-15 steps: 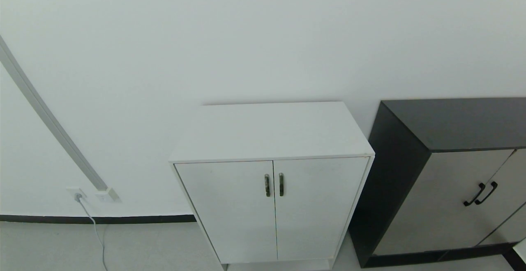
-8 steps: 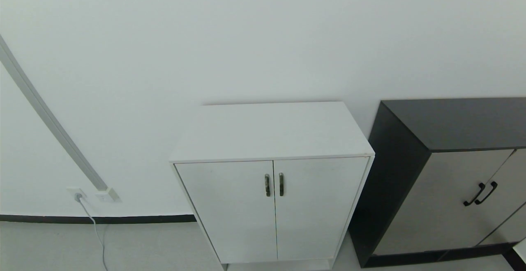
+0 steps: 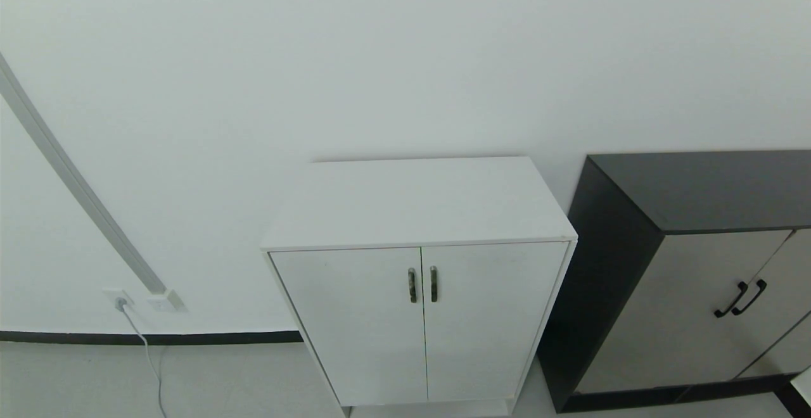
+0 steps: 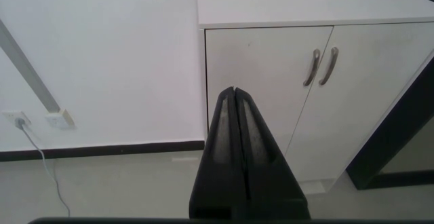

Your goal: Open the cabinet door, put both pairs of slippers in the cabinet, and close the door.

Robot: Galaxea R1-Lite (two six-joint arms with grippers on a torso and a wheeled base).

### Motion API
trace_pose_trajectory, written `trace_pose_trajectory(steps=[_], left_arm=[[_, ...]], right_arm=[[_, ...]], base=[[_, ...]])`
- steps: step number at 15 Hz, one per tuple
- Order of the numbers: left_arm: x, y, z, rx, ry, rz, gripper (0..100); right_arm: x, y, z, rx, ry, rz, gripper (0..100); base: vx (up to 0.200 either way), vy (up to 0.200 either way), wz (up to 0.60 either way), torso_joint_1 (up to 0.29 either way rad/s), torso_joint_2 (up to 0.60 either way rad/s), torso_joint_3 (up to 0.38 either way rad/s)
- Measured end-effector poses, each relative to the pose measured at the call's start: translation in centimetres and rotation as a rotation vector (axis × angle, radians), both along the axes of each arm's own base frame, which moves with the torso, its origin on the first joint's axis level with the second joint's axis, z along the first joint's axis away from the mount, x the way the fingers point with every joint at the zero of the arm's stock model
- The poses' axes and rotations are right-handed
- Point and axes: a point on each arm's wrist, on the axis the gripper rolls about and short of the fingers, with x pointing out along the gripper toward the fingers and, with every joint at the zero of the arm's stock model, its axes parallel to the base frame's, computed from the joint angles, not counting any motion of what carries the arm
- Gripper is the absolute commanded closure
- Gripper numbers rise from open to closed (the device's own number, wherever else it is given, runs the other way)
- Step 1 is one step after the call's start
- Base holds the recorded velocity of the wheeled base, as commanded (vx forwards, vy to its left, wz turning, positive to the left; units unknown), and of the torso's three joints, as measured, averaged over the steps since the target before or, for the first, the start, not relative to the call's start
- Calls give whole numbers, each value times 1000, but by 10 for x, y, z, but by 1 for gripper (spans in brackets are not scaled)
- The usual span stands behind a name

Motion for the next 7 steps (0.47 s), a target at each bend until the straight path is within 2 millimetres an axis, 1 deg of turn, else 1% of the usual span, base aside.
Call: trace_pose_trajectory(steps=[7], left_arm=[[0, 0, 0, 0, 0, 0, 100]], right_arm=[[0, 1, 0, -20, 2, 22, 100]], base=[[0, 0, 0, 0, 0, 0]])
